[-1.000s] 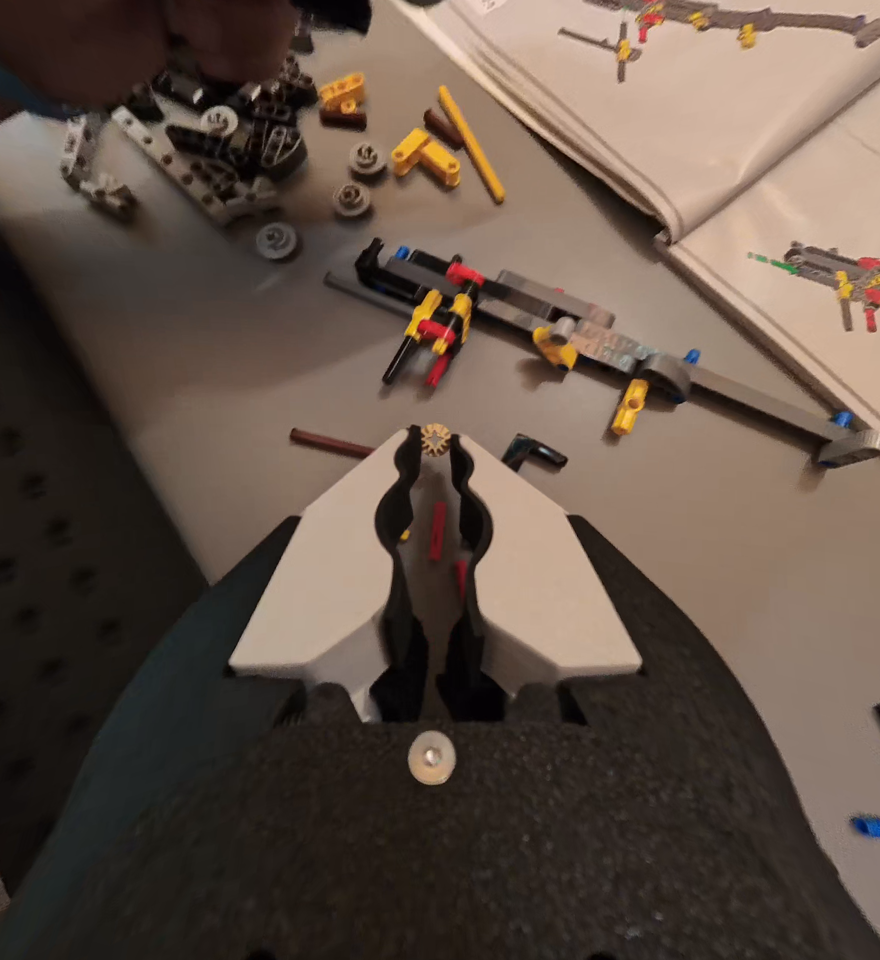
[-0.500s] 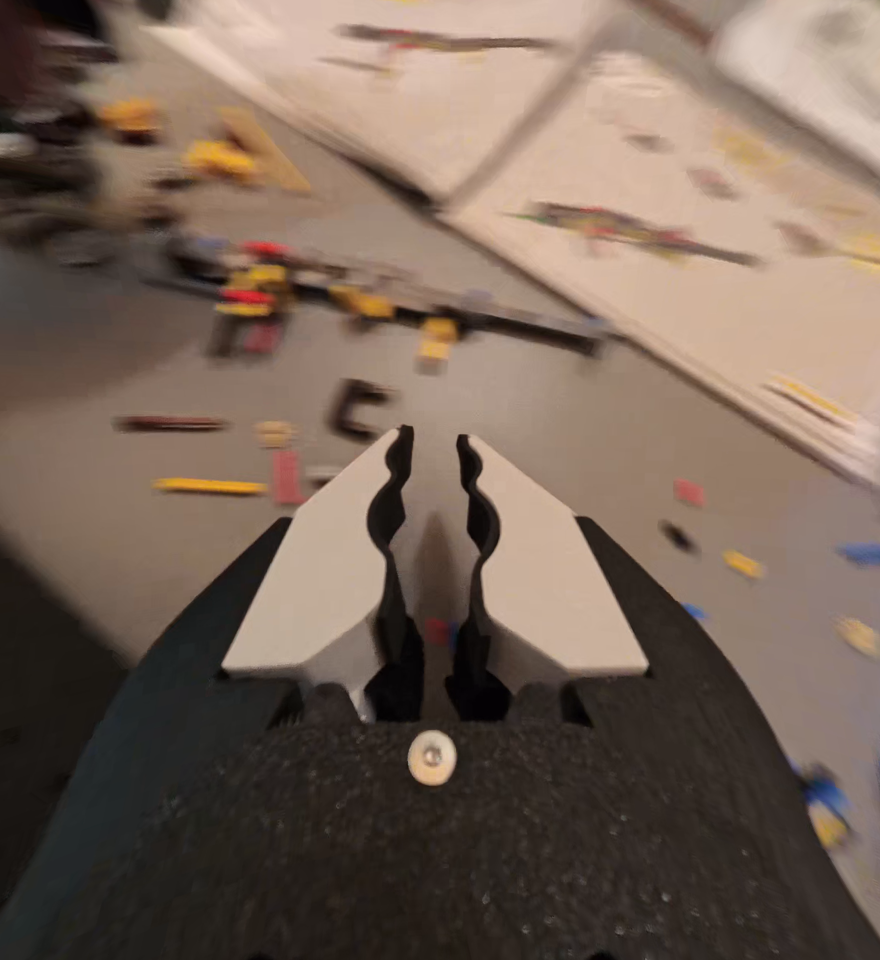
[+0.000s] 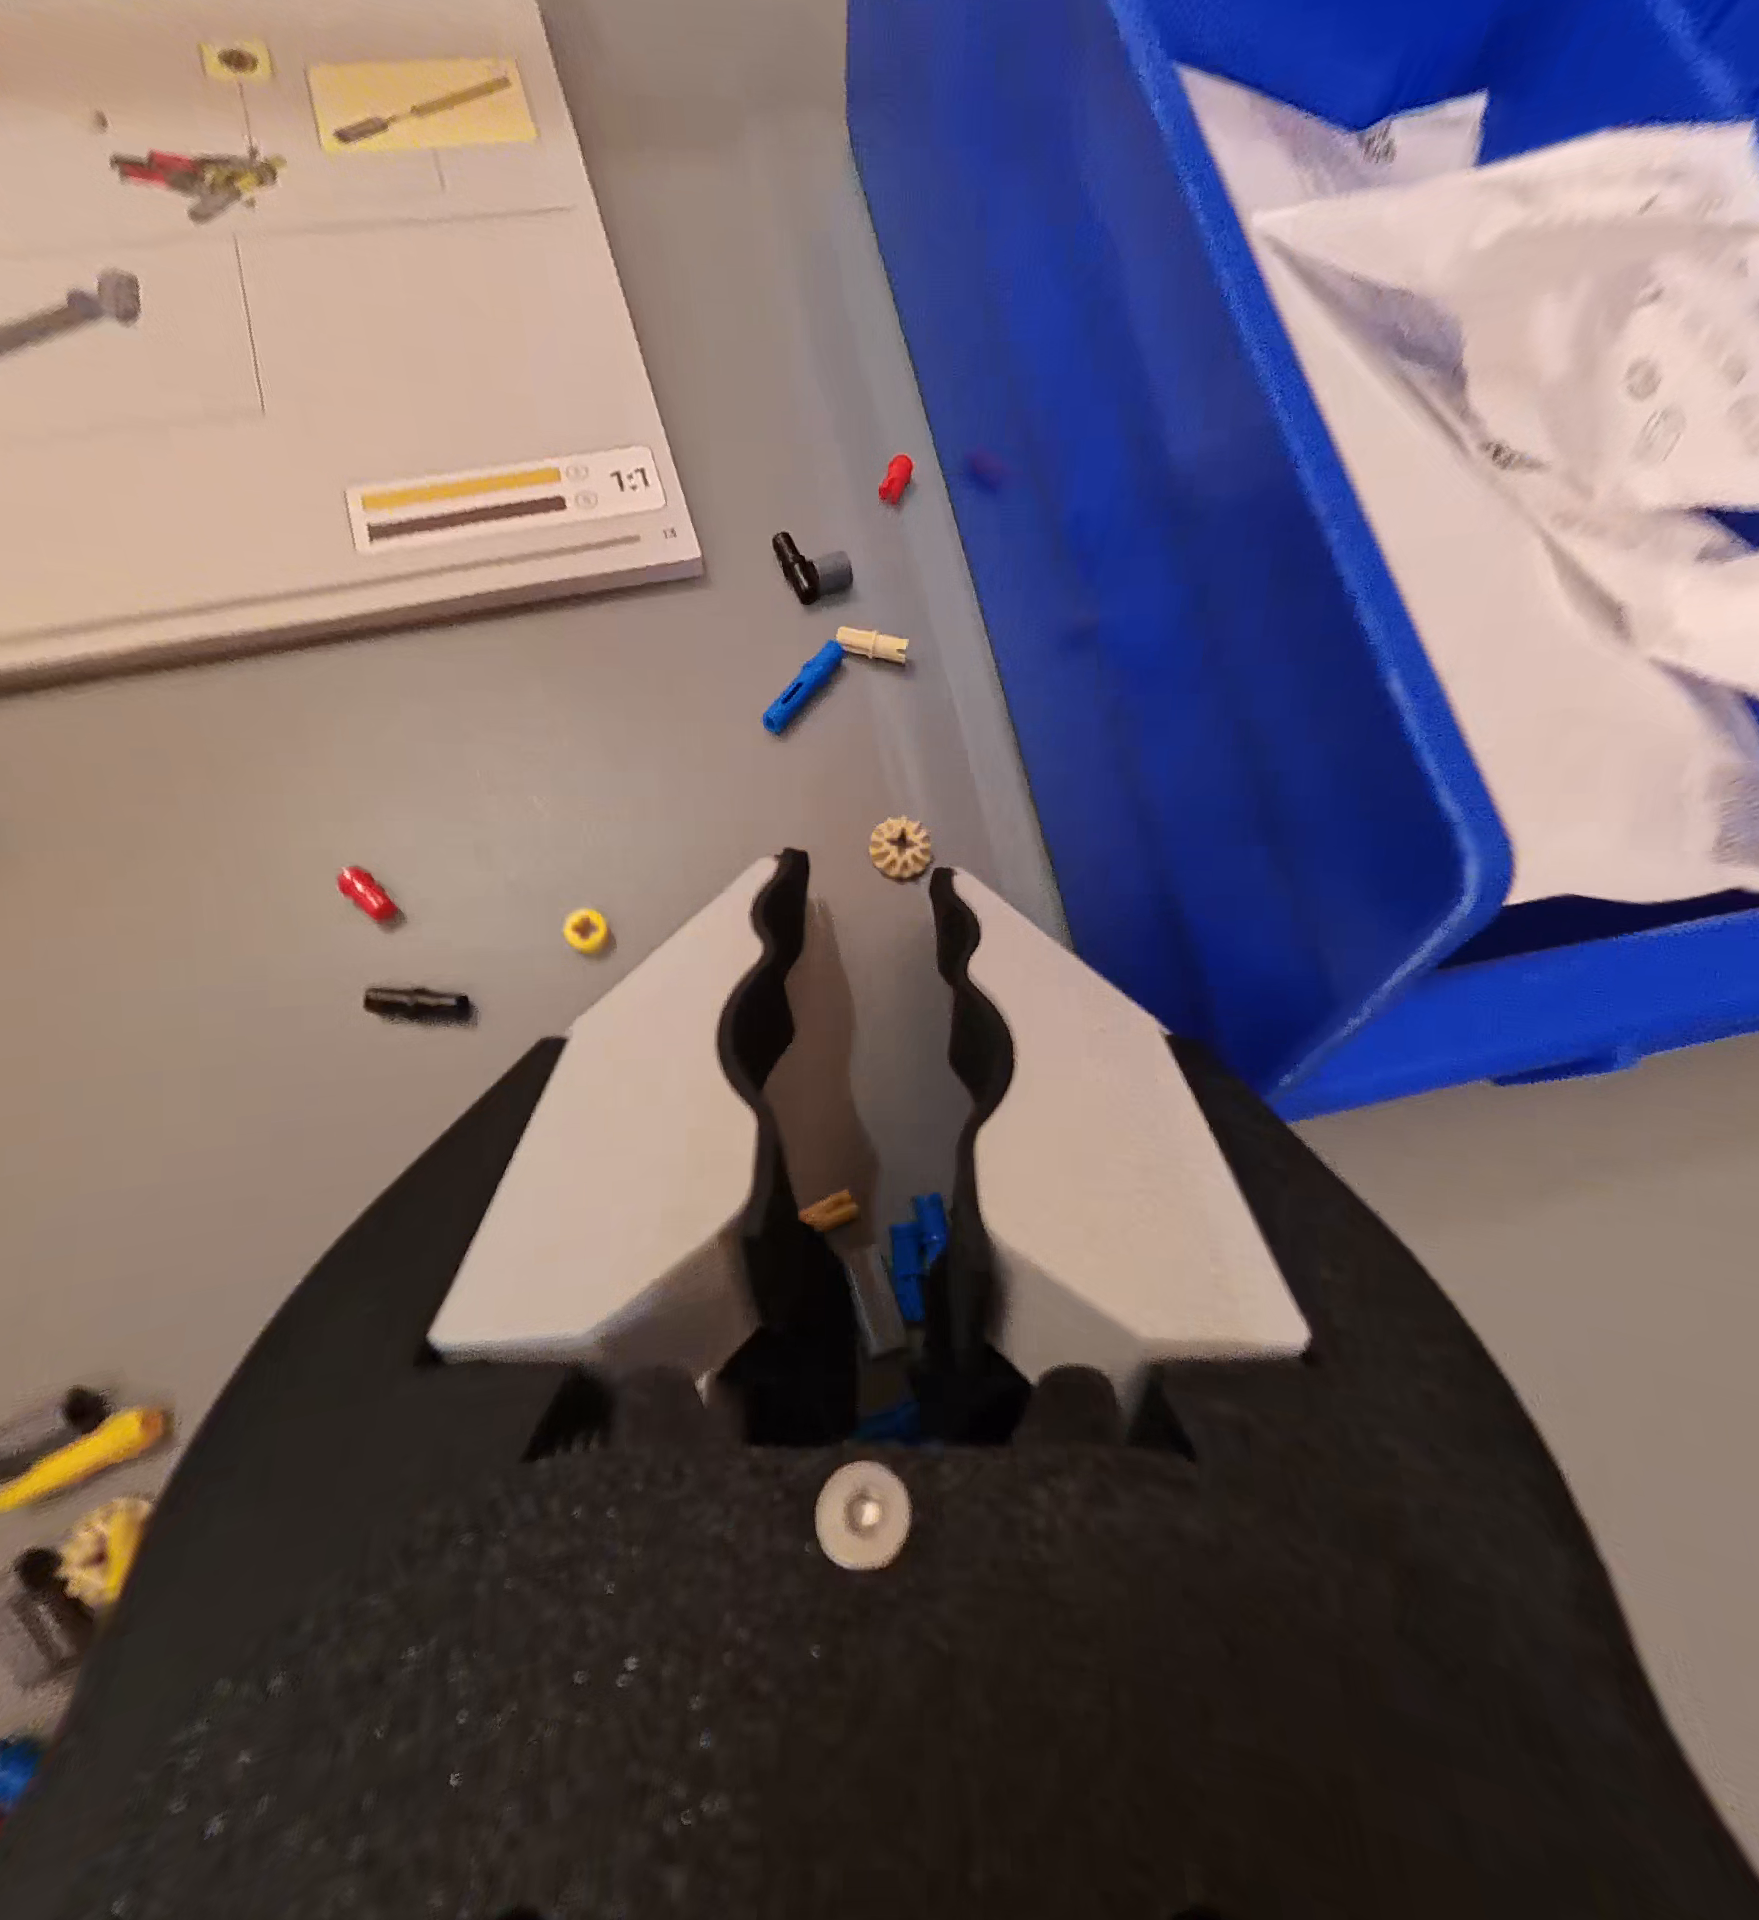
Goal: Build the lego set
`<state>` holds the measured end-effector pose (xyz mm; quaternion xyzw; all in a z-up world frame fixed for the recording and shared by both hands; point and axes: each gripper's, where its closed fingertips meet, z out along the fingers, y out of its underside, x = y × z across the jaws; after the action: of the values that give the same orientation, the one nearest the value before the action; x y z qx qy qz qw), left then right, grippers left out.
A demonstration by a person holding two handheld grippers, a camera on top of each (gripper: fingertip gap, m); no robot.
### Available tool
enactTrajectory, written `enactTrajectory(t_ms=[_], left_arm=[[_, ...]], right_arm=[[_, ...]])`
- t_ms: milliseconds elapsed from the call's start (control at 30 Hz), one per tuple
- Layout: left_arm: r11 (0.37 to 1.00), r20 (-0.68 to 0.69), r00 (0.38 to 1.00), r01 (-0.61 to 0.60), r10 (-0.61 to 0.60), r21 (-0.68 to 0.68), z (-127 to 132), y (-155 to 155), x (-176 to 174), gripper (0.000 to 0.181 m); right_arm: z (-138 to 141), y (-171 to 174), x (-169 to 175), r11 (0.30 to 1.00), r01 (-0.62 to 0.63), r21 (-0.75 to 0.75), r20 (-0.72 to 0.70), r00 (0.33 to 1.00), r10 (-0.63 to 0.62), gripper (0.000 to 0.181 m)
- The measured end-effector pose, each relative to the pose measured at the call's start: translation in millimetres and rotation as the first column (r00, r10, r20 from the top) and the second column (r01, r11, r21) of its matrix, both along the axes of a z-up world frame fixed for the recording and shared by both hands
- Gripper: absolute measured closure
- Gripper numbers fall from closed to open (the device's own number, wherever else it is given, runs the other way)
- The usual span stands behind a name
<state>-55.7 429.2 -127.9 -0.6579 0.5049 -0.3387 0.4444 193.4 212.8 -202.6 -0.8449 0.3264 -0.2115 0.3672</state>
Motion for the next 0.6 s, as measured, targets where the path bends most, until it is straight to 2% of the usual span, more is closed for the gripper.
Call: enactTrajectory(t_ms=[100, 233, 333, 433, 600], left_arm=[[0.997, 0.041, 0.999, 0.030, -0.027, -0.074, 2, -6, 3, 0.149], [0.984, 0.087, 0.995, 0.063, -0.049, -0.165, 5, -12, 4, 0.149], [0.973, 0.108, 0.993, 0.079, -0.057, -0.216, 6, -13, 4, 0.149], [0.974, 0.115, 0.992, 0.071, -0.047, -0.213, 8, -10, 2, 0.149], [0.981, 0.099, 0.995, 0.049, -0.031, -0.190, 6, -5, 1, 0.149]], right_arm=[[-2, 1, 5, 0.999, 0.046, 0.009, -0.051, 0.998, -0.045, 0.153], [-5, -1, 12, 0.994, 0.090, -0.063, -0.008, 0.996, -0.091, 0.153], [-6, 0, 14, 0.994, 0.093, -0.061, -0.007, 0.996, -0.094, 0.155], [-8, 4, 11, 0.997, 0.064, -0.048, -0.034, 0.997, -0.066, 0.166], [-8, 5, 9, 0.998, 0.039, -0.056, -0.024, 0.999, -0.040, 0.170]])
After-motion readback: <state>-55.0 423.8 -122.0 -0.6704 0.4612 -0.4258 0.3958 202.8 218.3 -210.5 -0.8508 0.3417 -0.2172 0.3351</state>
